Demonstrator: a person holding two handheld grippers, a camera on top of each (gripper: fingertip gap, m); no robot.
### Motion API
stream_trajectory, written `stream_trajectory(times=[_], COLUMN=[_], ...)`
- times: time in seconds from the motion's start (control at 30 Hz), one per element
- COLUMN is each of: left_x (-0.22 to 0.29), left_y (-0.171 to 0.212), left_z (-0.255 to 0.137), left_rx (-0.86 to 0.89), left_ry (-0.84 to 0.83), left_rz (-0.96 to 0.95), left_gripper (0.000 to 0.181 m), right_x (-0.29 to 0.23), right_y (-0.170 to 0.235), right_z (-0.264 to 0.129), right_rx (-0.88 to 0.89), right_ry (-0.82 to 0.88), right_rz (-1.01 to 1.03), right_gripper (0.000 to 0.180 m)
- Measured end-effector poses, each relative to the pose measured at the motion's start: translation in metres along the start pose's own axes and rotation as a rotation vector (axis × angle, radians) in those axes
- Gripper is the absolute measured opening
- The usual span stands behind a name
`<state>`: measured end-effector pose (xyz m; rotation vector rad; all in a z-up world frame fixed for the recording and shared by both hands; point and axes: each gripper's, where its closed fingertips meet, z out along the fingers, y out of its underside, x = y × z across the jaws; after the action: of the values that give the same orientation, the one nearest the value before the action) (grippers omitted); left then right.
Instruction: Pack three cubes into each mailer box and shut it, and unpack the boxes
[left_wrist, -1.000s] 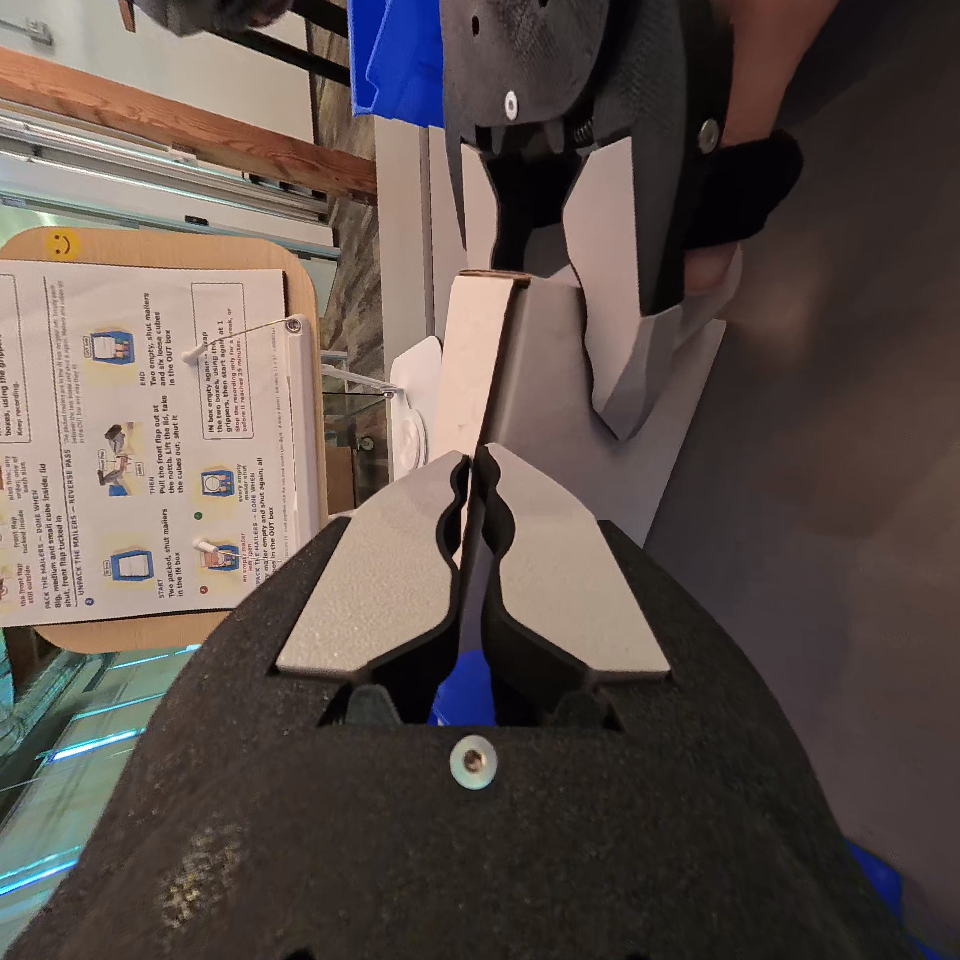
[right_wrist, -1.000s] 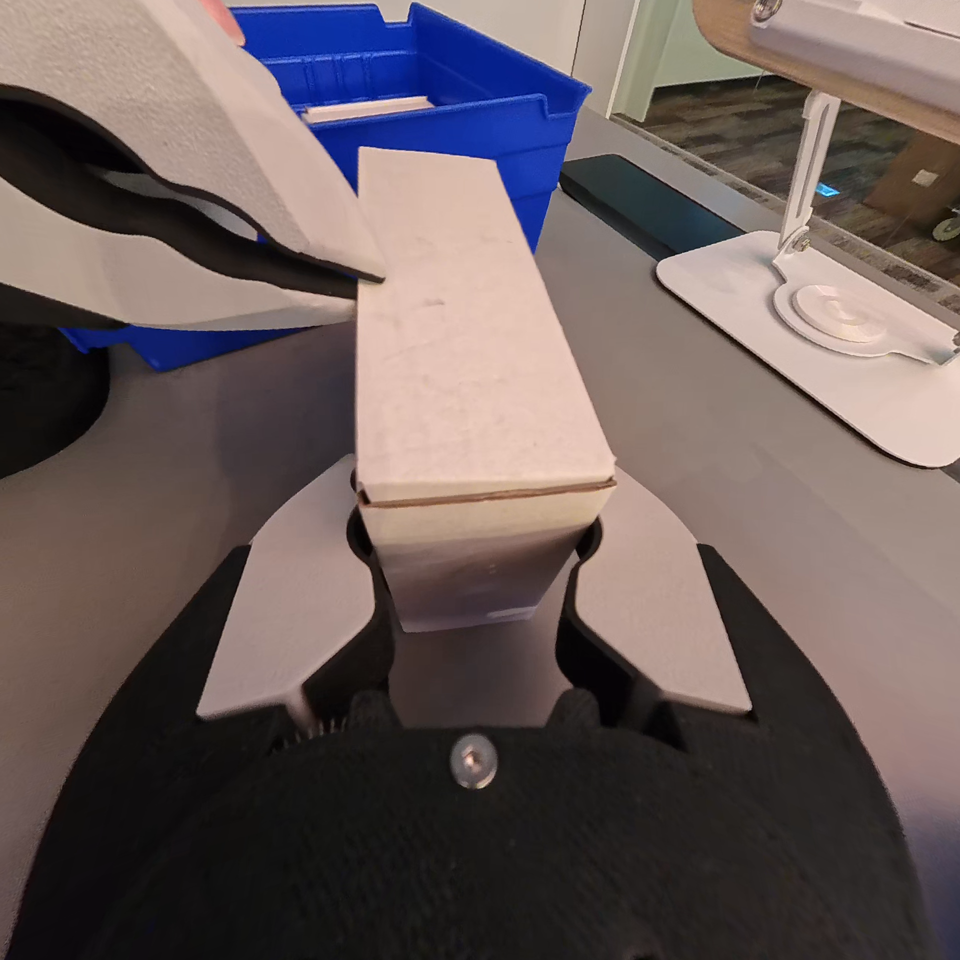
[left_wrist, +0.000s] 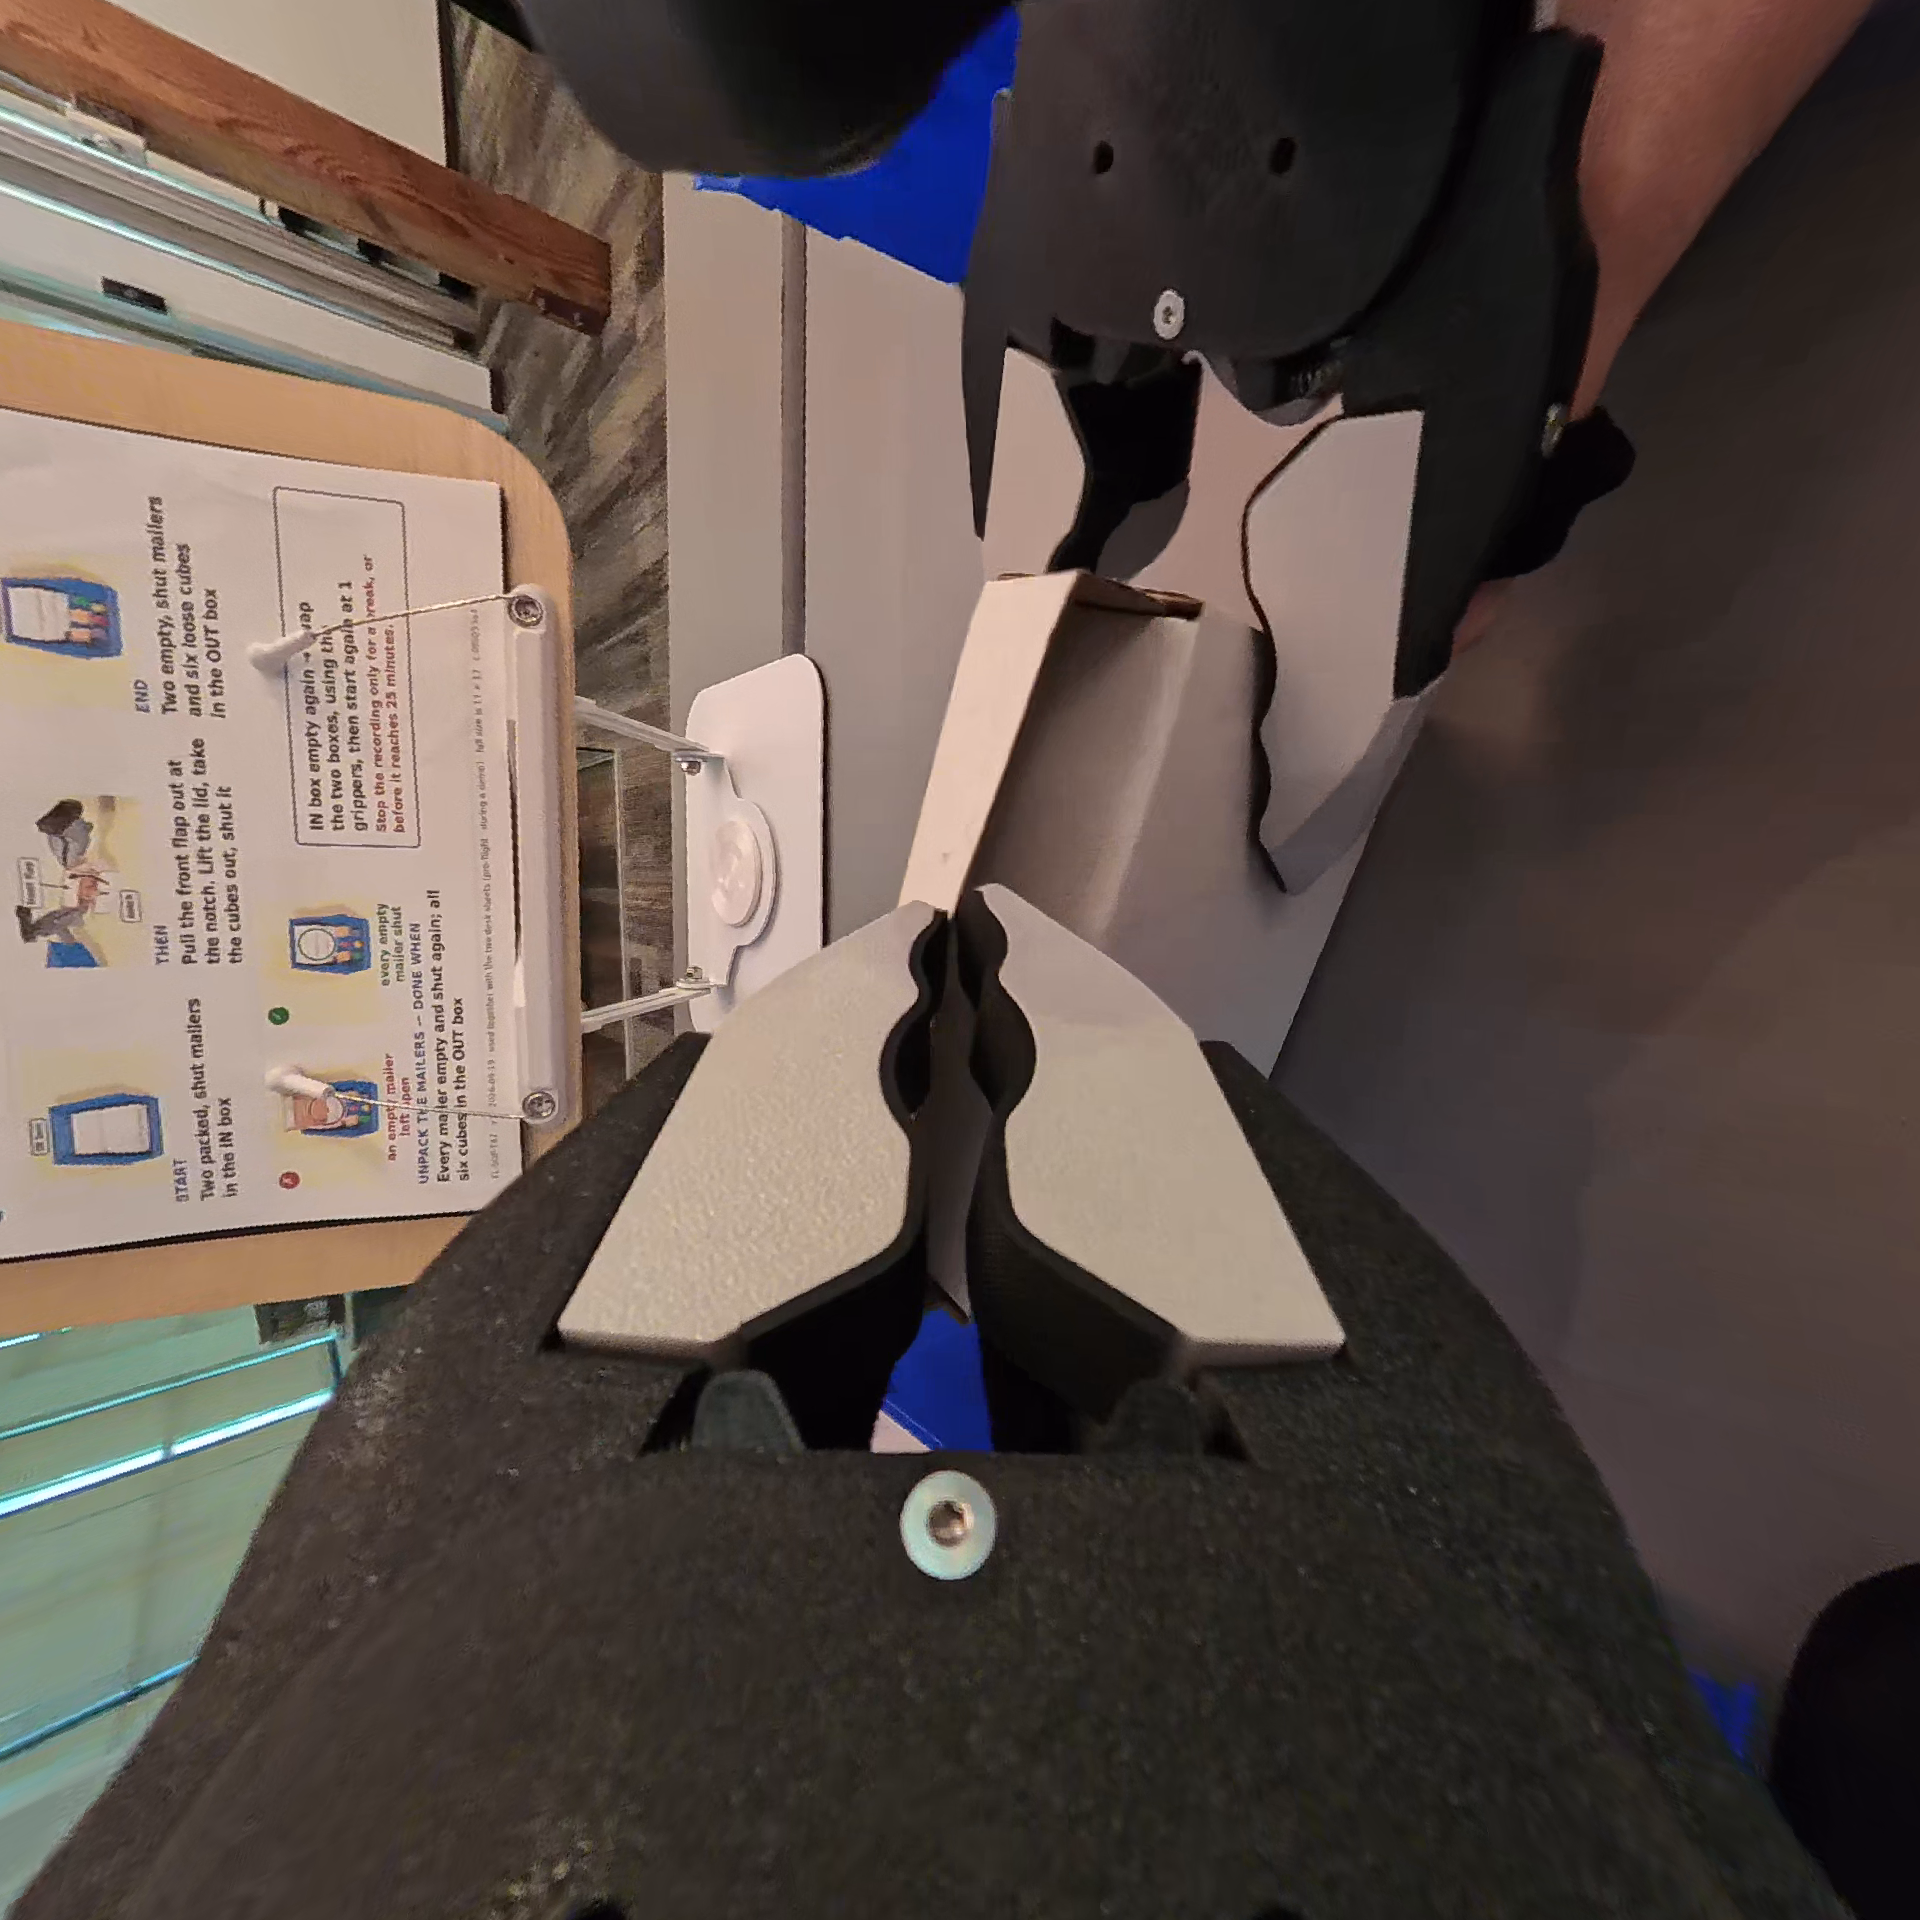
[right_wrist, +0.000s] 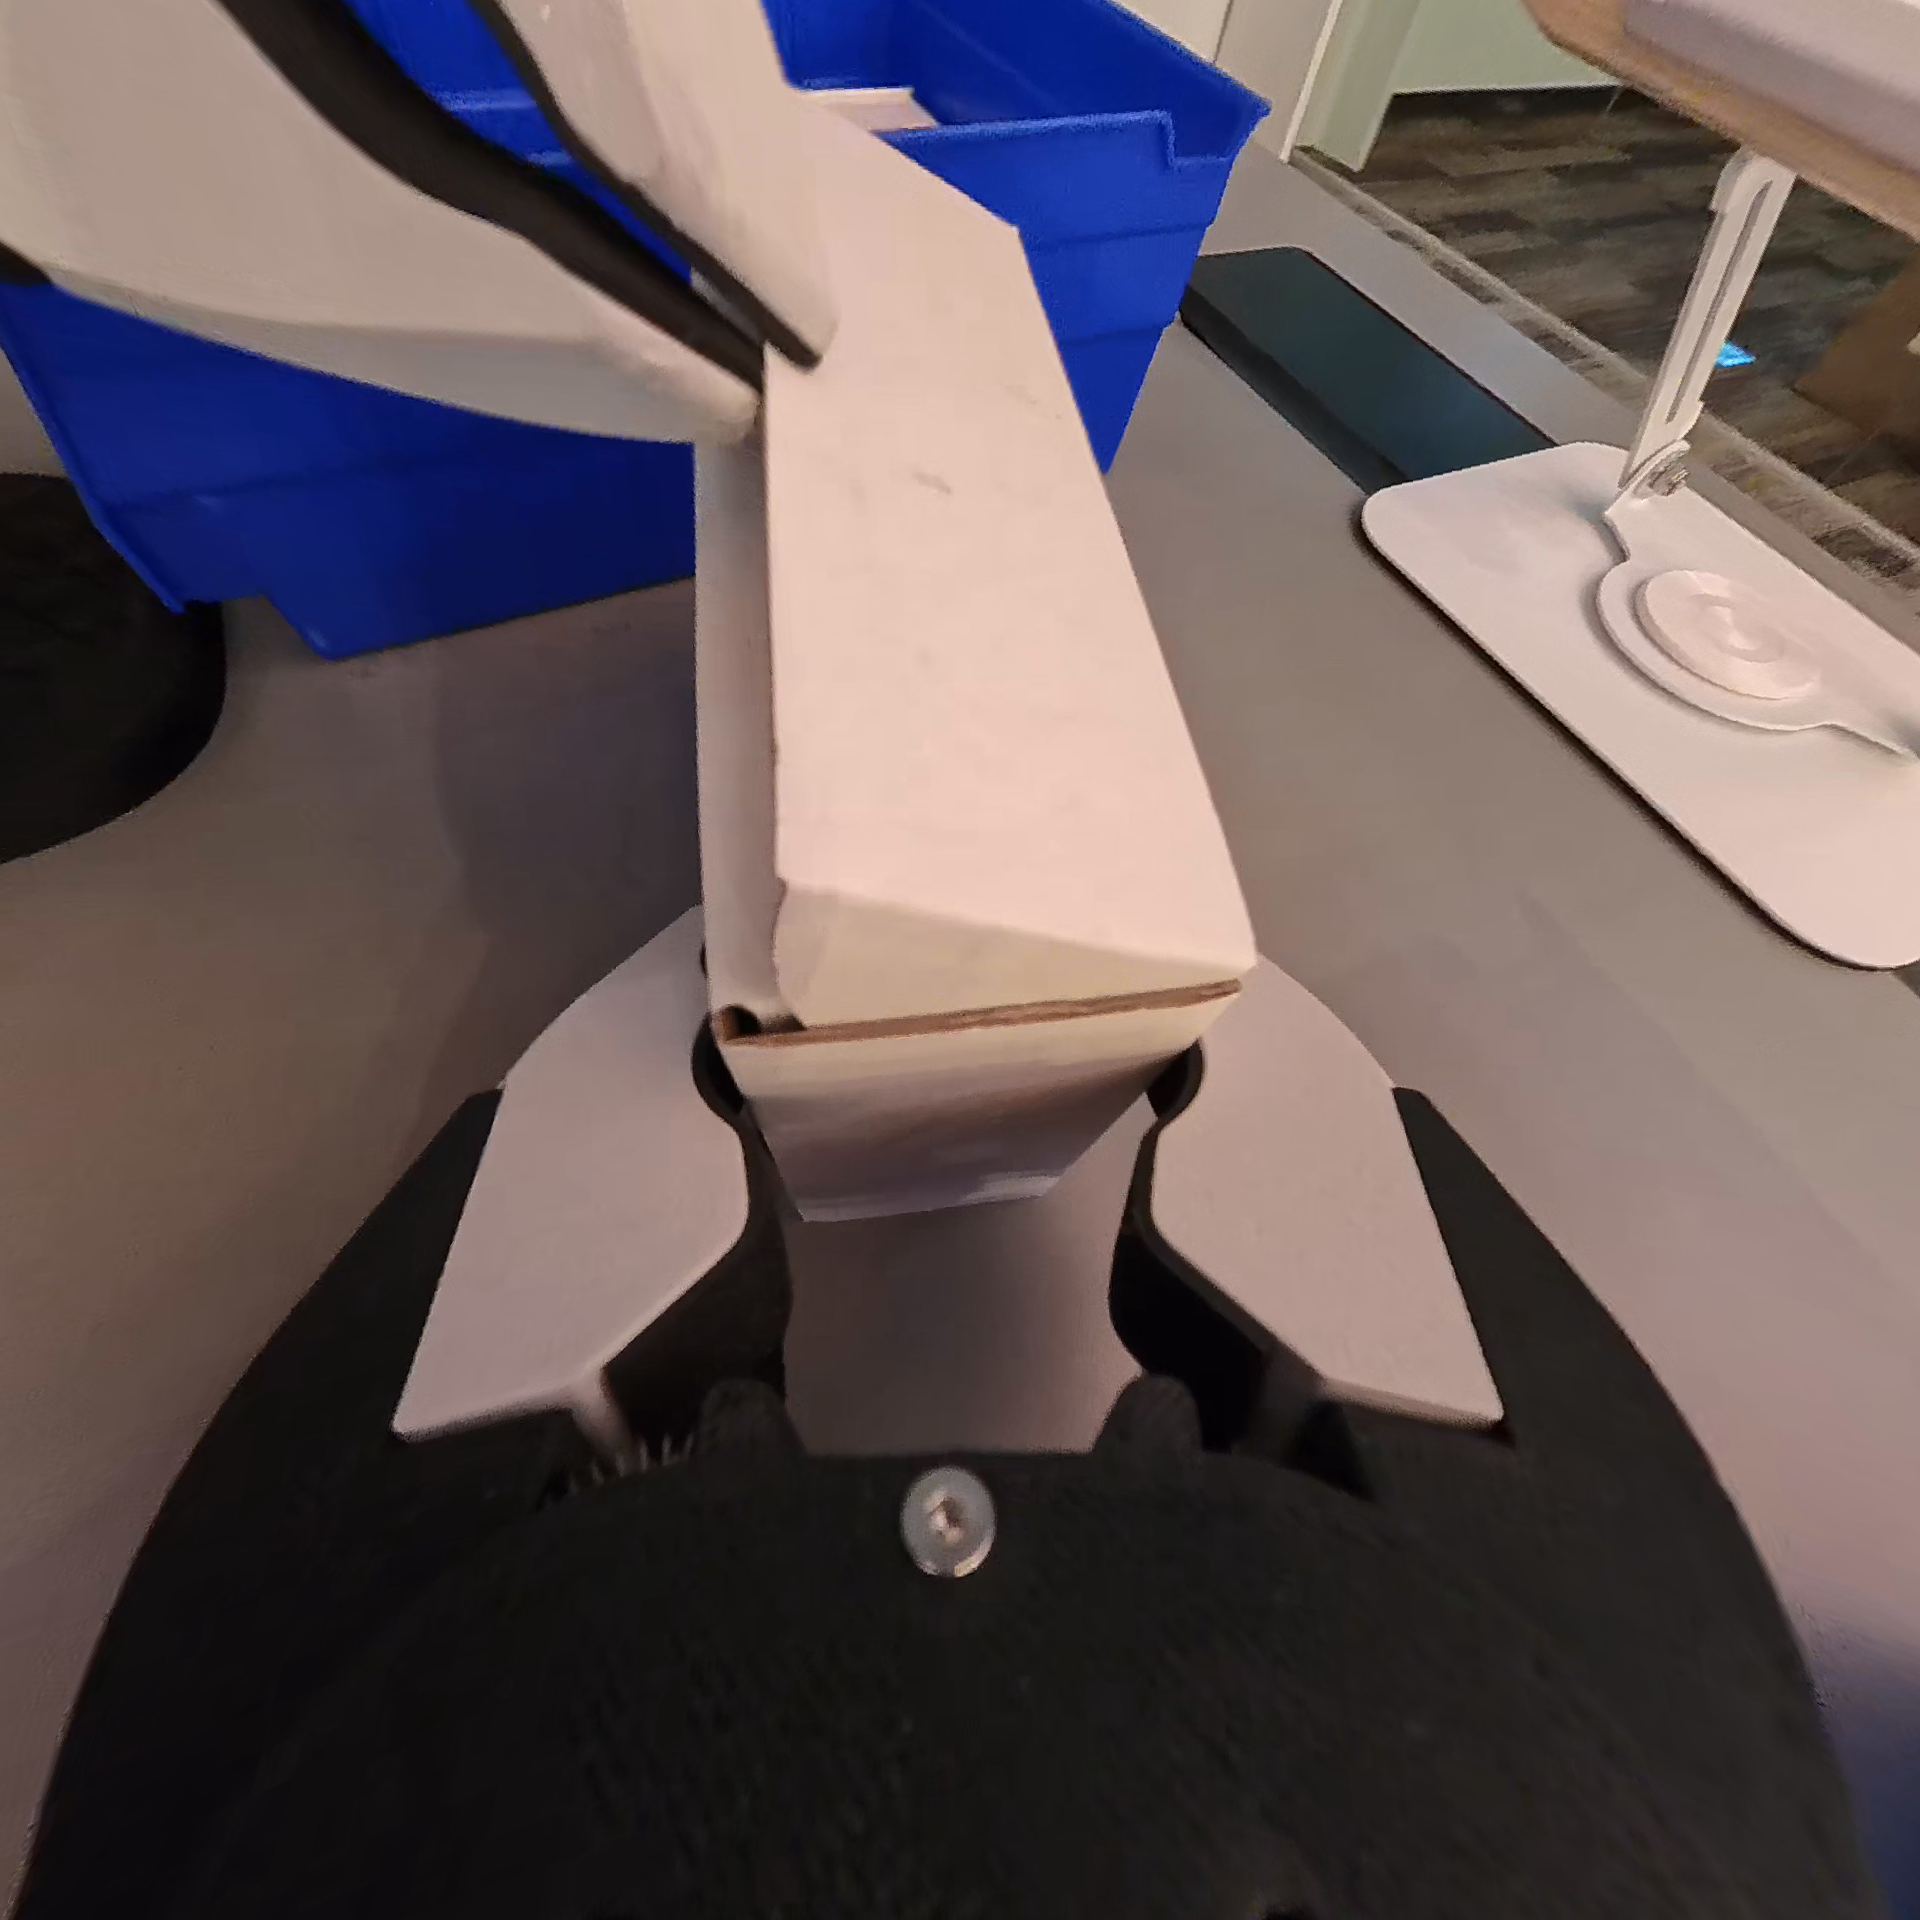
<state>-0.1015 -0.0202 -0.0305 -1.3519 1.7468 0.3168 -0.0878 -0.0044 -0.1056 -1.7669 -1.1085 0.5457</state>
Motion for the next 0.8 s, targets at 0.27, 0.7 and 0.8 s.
stream_trajectory(times=[0.27,0.7,0.8], left_x=[0.002,0.003,0.004], left_y=[0.025,0.036,0.036], left_z=[0.002,0.003,0.0], left_rx=[-0.101,-0.179,-0.196], left_ry=[0.015,0.075,0.138], left_rz=[-0.004,0.035,0.007], left_gripper=[0.014,0.006,0.007], right_x=[-0.006,-0.01,-0.011], right_y=[0.002,-0.005,-0.001], right_z=[-0.003,0.007,0.007], right_rx=[-0.024,0.087,0.047], right_ry=[-0.041,-0.065,-0.074], right_rz=[-0.008,0.08,0.038], right_gripper=[0.078,0.09,0.088])
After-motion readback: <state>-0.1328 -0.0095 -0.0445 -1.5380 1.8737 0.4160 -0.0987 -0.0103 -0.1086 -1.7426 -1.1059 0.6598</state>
